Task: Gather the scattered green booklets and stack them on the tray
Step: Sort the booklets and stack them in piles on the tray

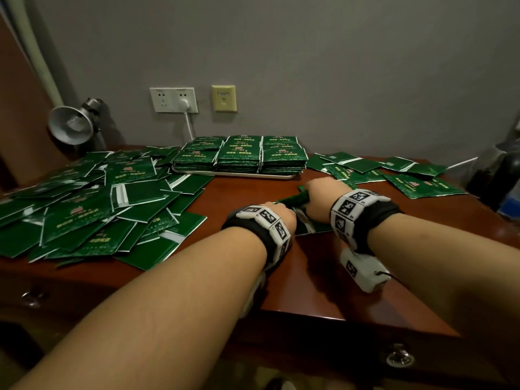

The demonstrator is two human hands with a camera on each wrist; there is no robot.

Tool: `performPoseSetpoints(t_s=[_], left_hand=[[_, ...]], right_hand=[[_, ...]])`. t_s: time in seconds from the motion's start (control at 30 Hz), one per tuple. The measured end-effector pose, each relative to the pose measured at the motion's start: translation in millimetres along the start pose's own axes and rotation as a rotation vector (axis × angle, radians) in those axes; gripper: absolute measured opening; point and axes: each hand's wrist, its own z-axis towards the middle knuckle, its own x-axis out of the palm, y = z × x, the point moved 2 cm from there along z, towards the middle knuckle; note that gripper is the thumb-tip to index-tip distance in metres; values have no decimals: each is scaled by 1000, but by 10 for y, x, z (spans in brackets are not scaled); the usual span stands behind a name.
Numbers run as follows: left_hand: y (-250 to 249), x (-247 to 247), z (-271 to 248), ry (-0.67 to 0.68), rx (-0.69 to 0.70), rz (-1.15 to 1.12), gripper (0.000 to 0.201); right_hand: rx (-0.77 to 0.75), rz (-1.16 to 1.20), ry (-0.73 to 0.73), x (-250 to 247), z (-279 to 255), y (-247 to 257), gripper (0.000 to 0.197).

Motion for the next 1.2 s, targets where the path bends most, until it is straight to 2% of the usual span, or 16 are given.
performPoseSetpoints(t_s=[0.17, 0.27, 0.37, 0.43, 0.5, 0.53, 0.63, 0.67, 0.8, 0.93, 1.03, 1.13, 1.2], left_hand=[[64, -189, -252, 142, -22, 12, 26], [83, -230, -310, 253, -85, 73, 39], [68, -187, -402, 288, -98, 41, 58], [79, -181, -500, 294, -53, -72, 55], [122, -197, -530, 296, -27, -108, 52], [127, -204, -542, 303, -14, -96, 59], [77, -229, -604, 354, 15, 2, 96], [69, -223, -612, 345, 20, 28, 101], [92, -187, -661, 299, 38, 39, 93], [65, -248, -731, 268, 87, 8, 74], [57, -272, -780, 257, 133, 108, 62], [16, -287, -844, 280, 157, 257, 71], [-2, -237, -862, 300, 161, 334, 78]], right_hand=[[113, 301, -94, -99, -107, -22, 15], [137, 409, -88, -136, -172, 12, 21], [200, 392, -52, -147, -211, 13, 35], [286, 351, -3, -104, -231, -2, 55], [310, 235, 24, -43, -245, -8, 63], [295, 176, 31, -13, -249, -5, 61], [168, 68, 69, 48, -271, 25, 62], [118, 51, 86, 72, -274, 44, 64], [-1, 14, 179, 163, -280, 144, 62], [-46, -40, 159, 153, -273, 155, 62], [-80, -104, 175, 150, -268, 169, 59], [-77, -169, 164, 134, -263, 183, 62], [-110, -196, 149, 109, -271, 199, 56]])
